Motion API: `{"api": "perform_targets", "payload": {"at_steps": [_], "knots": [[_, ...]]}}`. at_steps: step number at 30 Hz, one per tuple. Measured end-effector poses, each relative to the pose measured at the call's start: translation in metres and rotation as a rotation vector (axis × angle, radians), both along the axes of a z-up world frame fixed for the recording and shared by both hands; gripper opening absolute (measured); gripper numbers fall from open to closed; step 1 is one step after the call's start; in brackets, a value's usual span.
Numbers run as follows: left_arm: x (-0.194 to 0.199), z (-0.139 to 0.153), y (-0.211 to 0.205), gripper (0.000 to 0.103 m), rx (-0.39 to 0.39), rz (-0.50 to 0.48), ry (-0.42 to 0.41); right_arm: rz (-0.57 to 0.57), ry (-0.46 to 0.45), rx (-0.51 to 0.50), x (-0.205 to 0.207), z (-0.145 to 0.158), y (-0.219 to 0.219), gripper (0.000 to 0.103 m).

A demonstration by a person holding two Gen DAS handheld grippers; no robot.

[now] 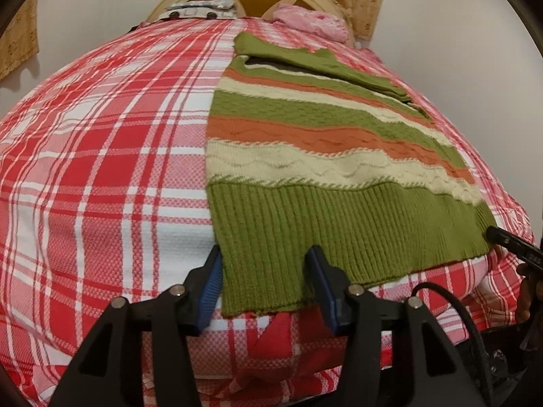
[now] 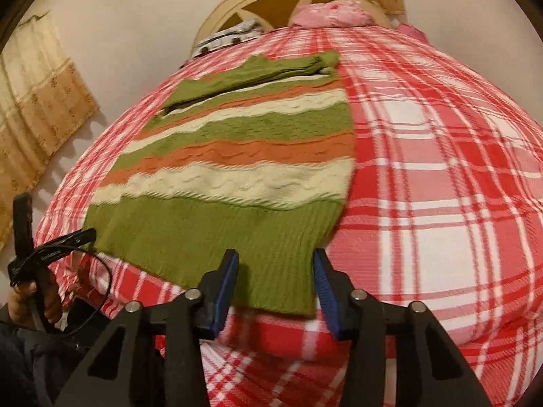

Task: Fold small clothes
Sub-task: 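Close both tools on the ribbed hem, a short way apart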

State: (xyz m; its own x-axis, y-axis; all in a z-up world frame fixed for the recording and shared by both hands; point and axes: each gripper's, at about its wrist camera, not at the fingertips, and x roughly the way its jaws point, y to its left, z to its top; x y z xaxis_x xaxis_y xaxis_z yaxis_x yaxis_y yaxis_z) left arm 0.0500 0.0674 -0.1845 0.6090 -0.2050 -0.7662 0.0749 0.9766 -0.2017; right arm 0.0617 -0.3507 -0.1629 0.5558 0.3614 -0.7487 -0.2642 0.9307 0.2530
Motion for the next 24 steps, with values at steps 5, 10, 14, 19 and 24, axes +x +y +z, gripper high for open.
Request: {"api": "perform_targets", "payload": {"at_steps": [5,10,14,19,24], "knots": [[-0.003,0.009,-0.003,0.012,-0.008,-0.055,-0.052,0.011,-0.010,0.050,-0.001,-0.003,-0.005,0.011],[-0.008,0.031,0.006,0.012,-0.050,-0.049,-0.146,0.007,-0.103,0.133,-0.007,0.018,-0.015,0.010],[-0.008,0.041,0.008,0.012,-0.063,-0.058,-0.171,0.011,-0.159,0.150,-0.010,0.032,-0.014,0.010],[-0.003,0.050,0.008,0.012,-0.075,-0.060,-0.190,-0.007,-0.184,0.164,-0.006,0.039,-0.017,0.010],[0.013,0.071,0.012,0.012,-0.125,-0.051,-0.242,-0.016,-0.238,0.183,0.008,0.058,-0.017,0.009]]}}
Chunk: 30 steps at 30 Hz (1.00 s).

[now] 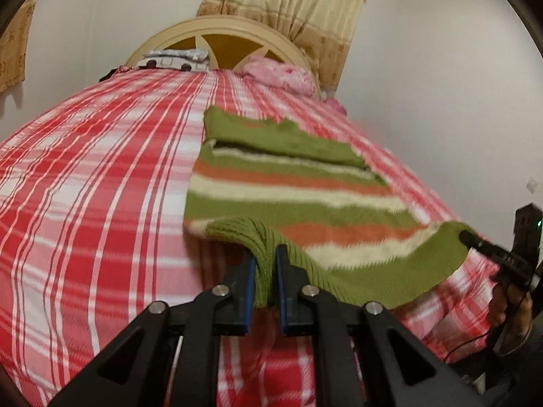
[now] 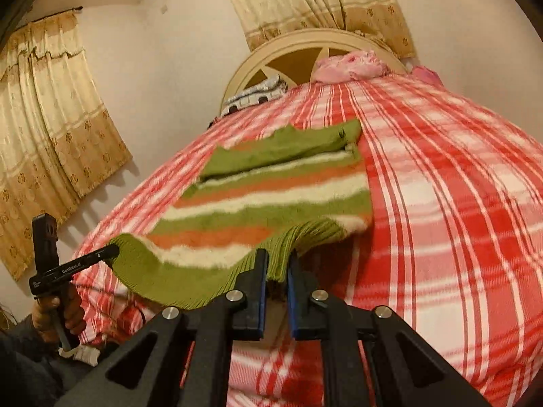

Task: Fold small clothes
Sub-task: 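Close both tools on the ribbed hem, a short way apart, then lift the hem with both tools and carry it over toward the collar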

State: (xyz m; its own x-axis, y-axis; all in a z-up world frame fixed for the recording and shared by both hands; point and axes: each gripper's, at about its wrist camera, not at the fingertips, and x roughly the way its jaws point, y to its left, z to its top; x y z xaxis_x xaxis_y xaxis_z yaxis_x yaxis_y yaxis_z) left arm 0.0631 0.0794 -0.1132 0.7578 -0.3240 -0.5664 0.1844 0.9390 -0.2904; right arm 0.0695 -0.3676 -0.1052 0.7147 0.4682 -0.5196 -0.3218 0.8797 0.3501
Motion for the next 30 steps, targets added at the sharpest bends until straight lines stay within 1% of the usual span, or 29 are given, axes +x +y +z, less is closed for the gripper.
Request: {"api": "perform_targets", "payload": {"at_steps": [4,7,9,14,18,21,24,28,30], "knots": [[0.010,0.018,0.003,0.012,-0.014,0.010,-0.051,-0.003,-0.052,0.013,0.011,0.023,0.002,0.008],[0.018,0.025,0.006,0.011,-0.024,0.019,-0.070,-0.008,-0.091,0.013,0.019,0.036,0.004,0.007],[0.026,0.028,0.007,0.011,-0.026,0.027,-0.076,-0.017,-0.103,0.023,0.026,0.042,0.004,0.007],[0.051,0.034,0.015,0.011,-0.075,0.048,-0.064,-0.030,-0.130,0.042,0.049,0.058,0.006,0.007],[0.068,0.042,0.020,0.009,-0.094,0.062,-0.075,-0.032,-0.165,0.045,0.062,0.074,0.011,0.006],[0.078,0.046,0.021,0.008,-0.105,0.065,-0.076,-0.033,-0.178,0.043,0.072,0.081,0.014,0.006],[0.089,0.050,0.022,0.006,-0.134,0.052,-0.076,-0.035,-0.182,0.047,0.083,0.085,0.017,0.005],[0.097,0.050,0.017,0.005,-0.126,0.035,-0.080,-0.026,-0.184,0.045,0.096,0.089,0.022,0.004],[0.098,0.046,0.014,0.005,-0.115,0.027,-0.075,-0.019,-0.180,0.040,0.101,0.089,0.025,0.004]]}}
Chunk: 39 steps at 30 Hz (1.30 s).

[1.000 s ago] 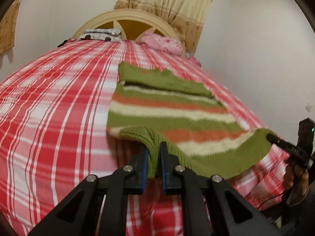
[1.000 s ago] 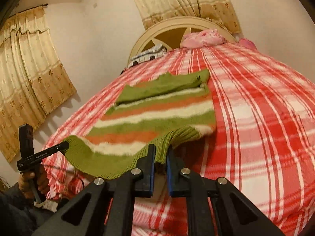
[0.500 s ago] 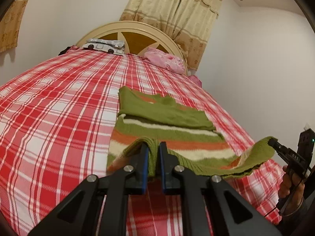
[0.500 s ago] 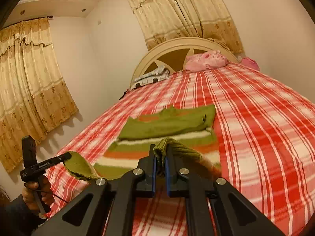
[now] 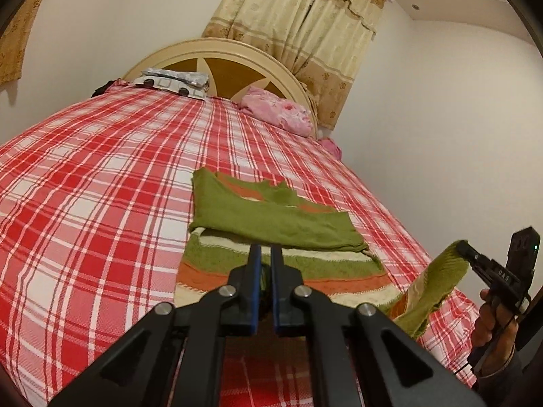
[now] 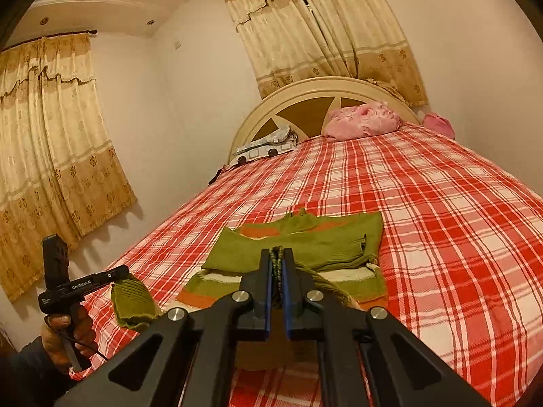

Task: Fold small clothes
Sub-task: 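Lift the hem with both tools and carry it over toward the collar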

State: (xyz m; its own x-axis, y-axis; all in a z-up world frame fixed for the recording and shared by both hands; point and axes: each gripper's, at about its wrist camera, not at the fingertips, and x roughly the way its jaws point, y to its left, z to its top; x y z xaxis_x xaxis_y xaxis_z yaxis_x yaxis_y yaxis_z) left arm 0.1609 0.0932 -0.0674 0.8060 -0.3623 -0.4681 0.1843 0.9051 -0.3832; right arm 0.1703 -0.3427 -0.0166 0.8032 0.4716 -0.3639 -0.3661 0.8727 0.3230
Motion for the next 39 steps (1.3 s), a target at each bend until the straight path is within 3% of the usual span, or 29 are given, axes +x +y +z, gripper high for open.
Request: {"api": "perform_targets", "payload": {"at_steps": [8,16,29,34,39], "knots": [[0.013,-0.029,-0.001,0.005,-0.014,-0.011,0.085,-0.001,0.078,-0.020,0.018,-0.030,-0.003,0.004],[0.050,-0.006,-0.004,0.005,0.034,-0.005,0.044,0.001,0.074,-0.039,0.057,-0.013,-0.002,0.004],[0.158,0.011,-0.010,0.002,0.101,-0.010,0.018,0.010,0.084,-0.085,0.171,0.007,0.015,0.004],[0.186,-0.004,-0.007,0.002,0.154,0.015,0.047,-0.004,0.154,-0.118,0.223,-0.017,0.021,0.004],[0.187,-0.039,-0.015,0.004,0.217,-0.064,0.139,0.001,0.267,-0.111,0.258,-0.064,0.013,0.005]]}}
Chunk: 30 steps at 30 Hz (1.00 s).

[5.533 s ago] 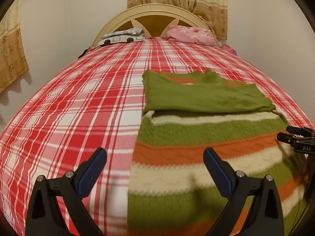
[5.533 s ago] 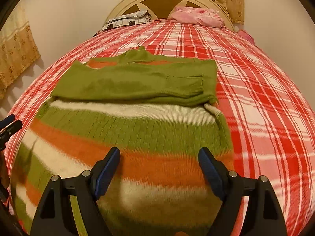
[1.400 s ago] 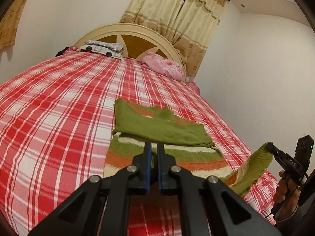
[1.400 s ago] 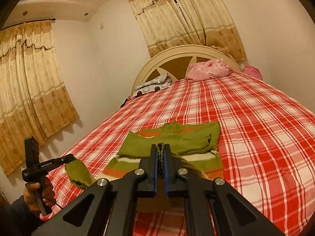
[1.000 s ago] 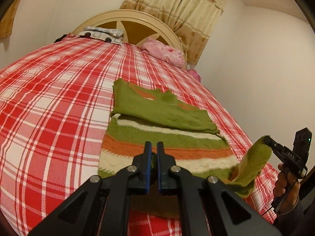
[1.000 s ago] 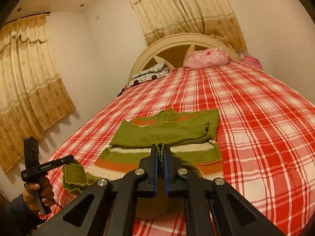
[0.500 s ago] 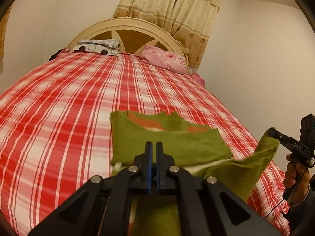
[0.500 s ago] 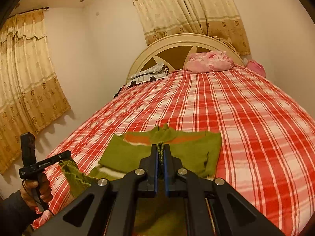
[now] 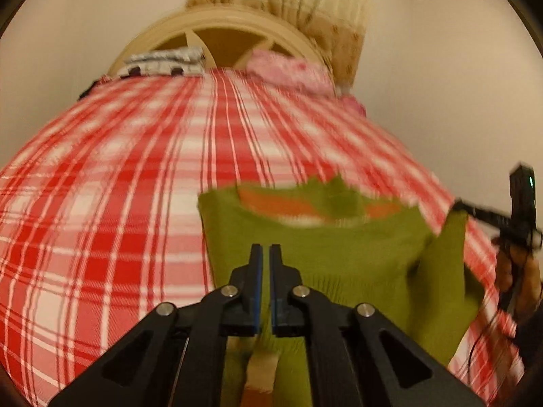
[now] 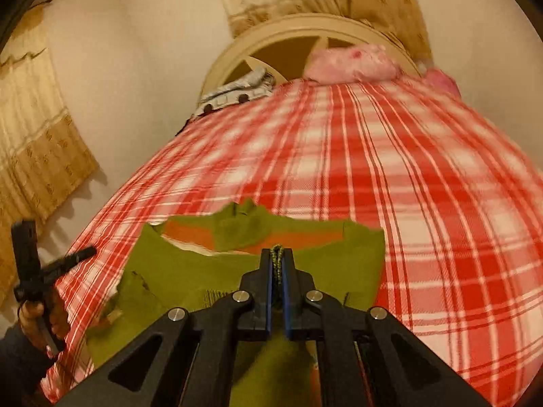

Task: Fold small clothes
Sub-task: 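Lift the hem with both tools and carry it over toward the collar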

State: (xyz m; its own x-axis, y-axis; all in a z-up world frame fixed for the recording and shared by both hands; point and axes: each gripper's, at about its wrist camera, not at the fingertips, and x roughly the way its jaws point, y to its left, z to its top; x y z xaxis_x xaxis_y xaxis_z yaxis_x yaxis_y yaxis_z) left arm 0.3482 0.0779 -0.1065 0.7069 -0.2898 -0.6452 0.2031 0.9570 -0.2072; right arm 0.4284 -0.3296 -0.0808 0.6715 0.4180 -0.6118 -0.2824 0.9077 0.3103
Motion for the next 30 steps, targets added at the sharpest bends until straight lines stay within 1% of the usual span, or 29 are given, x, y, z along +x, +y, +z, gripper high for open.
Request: {"api": "perform_targets", "payload": {"at_steps": [2,3,4,6,7,9,10,11,12,13,14,15,17,19,20,21,23,26,28,29,30], "knots": [[-0.001,-0.009,-0.013,0.005,0.033,-0.045,0.019,0.006,0.038,0.017,0.008,-0.014,-0.004,0.005],[0.000,-0.016,-0.022,0.016,0.067,-0.068,0.035,0.005,0.041,0.025,0.009,-0.019,-0.006,0.005],[0.004,-0.019,-0.028,0.040,0.084,-0.076,0.051,0.010,0.042,0.025,0.009,-0.020,-0.006,0.005],[0.009,-0.024,-0.033,0.064,0.087,-0.060,0.050,0.033,0.065,0.009,0.013,-0.024,-0.003,0.005],[0.011,-0.025,-0.034,0.065,0.078,-0.054,0.045,0.036,0.070,0.005,0.014,-0.024,-0.003,0.005],[0.015,-0.026,-0.038,0.065,0.070,-0.067,0.062,0.042,0.078,0.006,0.017,-0.023,-0.005,0.009],[0.014,-0.026,-0.040,0.062,0.069,-0.080,0.062,0.048,0.080,0.008,0.018,-0.022,-0.007,0.011],[0.014,-0.027,-0.044,0.058,0.079,-0.094,0.068,0.049,0.077,0.006,0.018,-0.021,-0.009,0.024],[0.016,-0.030,-0.048,0.044,0.099,-0.113,0.084,0.044,0.069,-0.002,0.018,-0.019,-0.013,0.057],[0.017,-0.035,-0.052,0.025,0.113,-0.134,0.104,0.042,0.065,0.000,0.018,-0.019,-0.017,0.074],[0.018,-0.038,-0.054,0.018,0.118,-0.148,0.118,0.037,0.057,0.017,0.018,-0.018,-0.022,0.085],[0.018,-0.040,-0.055,0.016,0.126,-0.150,0.123,0.031,0.054,0.030,0.017,-0.019,-0.026,0.085],[0.016,-0.040,-0.052,0.011,0.113,-0.145,0.115,0.014,0.066,0.009,0.019,-0.022,-0.029,0.085],[0.014,-0.039,-0.051,0.008,0.104,-0.143,0.111,0.036,0.070,0.014,0.019,-0.025,-0.028,0.084],[0.013,-0.039,-0.050,0.008,0.103,-0.144,0.110,0.053,0.075,0.010,0.019,-0.028,-0.025,0.078],[0.013,-0.039,-0.051,0.007,0.104,-0.147,0.108,0.076,0.081,-0.006,0.020,-0.030,-0.020,0.068],[0.012,-0.039,-0.052,0.007,0.108,-0.151,0.104,0.106,0.080,-0.048,0.022,-0.033,-0.008,0.060],[0.012,-0.037,-0.053,0.007,0.104,-0.161,0.096,0.153,0.104,-0.065,0.030,-0.038,0.008,0.059],[0.012,-0.038,-0.056,0.008,0.137,-0.149,0.084,0.168,0.123,-0.085,0.036,-0.044,0.017,0.059],[0.013,-0.039,-0.056,0.010,0.148,-0.138,0.088,0.168,0.132,-0.104,0.039,-0.047,0.020,0.059],[0.013,-0.039,-0.055,0.013,0.142,-0.138,0.096,0.173,0.144,-0.115,0.041,-0.051,0.023,0.059]]}}
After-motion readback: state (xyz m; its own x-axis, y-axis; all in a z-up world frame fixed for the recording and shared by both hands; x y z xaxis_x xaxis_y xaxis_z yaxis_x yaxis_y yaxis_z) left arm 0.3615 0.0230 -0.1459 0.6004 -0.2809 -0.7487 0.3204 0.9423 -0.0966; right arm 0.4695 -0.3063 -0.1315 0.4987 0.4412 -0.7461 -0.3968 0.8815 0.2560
